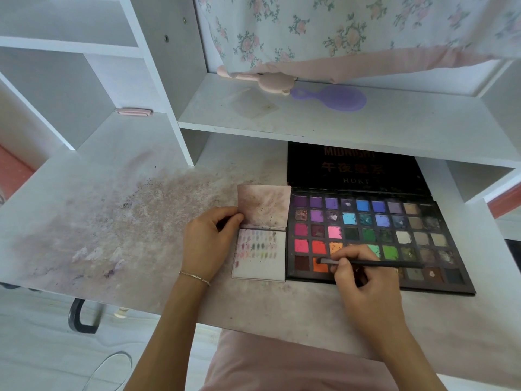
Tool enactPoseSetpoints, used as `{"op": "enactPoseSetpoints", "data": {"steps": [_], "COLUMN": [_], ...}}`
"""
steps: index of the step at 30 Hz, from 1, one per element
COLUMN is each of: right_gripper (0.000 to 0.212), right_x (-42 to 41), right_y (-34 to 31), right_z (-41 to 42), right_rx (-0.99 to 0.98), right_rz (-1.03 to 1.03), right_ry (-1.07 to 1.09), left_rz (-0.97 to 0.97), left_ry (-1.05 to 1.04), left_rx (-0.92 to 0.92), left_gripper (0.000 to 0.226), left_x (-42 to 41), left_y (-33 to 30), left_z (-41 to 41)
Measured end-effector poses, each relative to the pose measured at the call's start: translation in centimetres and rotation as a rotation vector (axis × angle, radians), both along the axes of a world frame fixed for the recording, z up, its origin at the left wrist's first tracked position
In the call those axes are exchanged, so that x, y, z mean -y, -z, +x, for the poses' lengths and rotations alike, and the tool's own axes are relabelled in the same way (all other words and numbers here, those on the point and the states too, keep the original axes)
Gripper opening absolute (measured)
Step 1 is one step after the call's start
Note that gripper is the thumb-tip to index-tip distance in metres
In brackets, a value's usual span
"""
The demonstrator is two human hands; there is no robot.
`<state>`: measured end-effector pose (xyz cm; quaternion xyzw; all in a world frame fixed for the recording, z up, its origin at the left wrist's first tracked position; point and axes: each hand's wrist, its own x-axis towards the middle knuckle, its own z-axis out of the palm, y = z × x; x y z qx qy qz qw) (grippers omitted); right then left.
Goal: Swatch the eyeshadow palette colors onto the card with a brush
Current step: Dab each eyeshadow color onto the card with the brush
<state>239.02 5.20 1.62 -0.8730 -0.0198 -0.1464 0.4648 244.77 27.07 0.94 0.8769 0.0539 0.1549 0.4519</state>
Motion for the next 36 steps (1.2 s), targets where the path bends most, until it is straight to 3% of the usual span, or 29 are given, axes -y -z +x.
{"op": "enactPoseSetpoints", "data": {"steps": [18, 26, 36], "right_gripper": [0.024, 0.012, 0.022], "right_x": [-0.03, 0.0, -0.02], "right_y": [-0.09, -0.3, -0.11], "right_z": [0.16, 0.17, 0.2], "right_rx": [0.005, 0.012, -0.009], "right_rz": [-0.037, -0.017, -0.06], "right_ry": [-0.055, -0.076, -0.067], "left_rz": [0.007, -0.006, 0.01], "left_ry": [0.004, 0.007, 0.008], "left_rx": [0.003, 0.004, 0.014], "left_gripper": [0.012, 0.012, 0.011], "left_x": [-0.01, 0.03, -0.02], "left_y": [-0.02, -0.1, -0.03], "left_z": [-0.02, -0.07, -0.06]}}
